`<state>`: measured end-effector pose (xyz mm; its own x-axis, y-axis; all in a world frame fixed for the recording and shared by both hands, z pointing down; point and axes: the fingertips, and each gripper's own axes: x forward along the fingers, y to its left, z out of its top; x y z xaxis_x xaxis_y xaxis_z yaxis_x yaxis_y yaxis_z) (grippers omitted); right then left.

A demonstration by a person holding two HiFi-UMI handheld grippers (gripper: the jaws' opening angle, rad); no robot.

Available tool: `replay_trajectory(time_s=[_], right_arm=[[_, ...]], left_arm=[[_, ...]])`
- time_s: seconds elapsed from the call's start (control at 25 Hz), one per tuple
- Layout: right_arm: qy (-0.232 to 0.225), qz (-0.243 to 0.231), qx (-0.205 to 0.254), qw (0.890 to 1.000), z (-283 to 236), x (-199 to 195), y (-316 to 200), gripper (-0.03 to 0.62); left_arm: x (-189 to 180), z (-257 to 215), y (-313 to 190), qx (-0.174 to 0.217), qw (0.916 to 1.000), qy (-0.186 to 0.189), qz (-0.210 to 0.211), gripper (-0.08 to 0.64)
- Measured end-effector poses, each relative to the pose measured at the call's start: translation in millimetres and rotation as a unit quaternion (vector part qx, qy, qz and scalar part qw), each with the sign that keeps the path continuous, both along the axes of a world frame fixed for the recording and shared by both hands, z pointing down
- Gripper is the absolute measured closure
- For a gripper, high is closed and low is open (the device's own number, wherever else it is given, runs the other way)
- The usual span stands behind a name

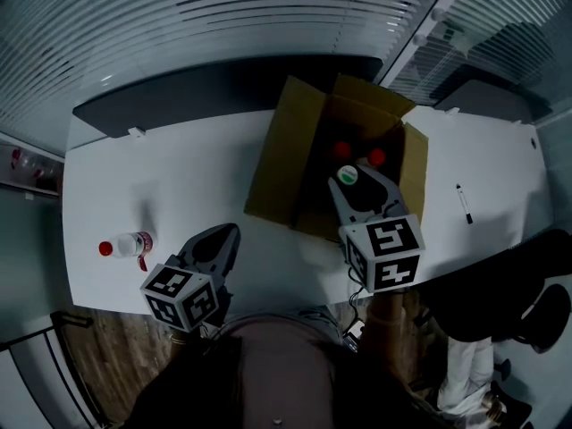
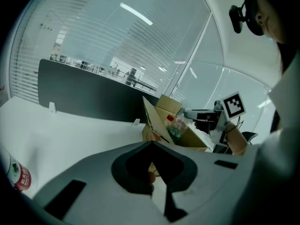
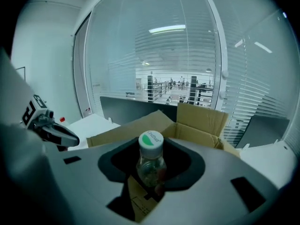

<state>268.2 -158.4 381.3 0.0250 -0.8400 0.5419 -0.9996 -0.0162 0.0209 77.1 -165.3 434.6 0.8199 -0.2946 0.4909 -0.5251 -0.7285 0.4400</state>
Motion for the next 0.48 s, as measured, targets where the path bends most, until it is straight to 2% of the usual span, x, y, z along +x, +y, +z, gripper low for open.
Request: replay_trajectory(time_s=[0.48], right_arm=[[0.031,-0.004,0.072,0.997,-63.1,-2.8,23.8,0.43]], left_arm=[[-3.6,-15.9,23.6,0.022,0.9996,0.016,0.0,0.554]])
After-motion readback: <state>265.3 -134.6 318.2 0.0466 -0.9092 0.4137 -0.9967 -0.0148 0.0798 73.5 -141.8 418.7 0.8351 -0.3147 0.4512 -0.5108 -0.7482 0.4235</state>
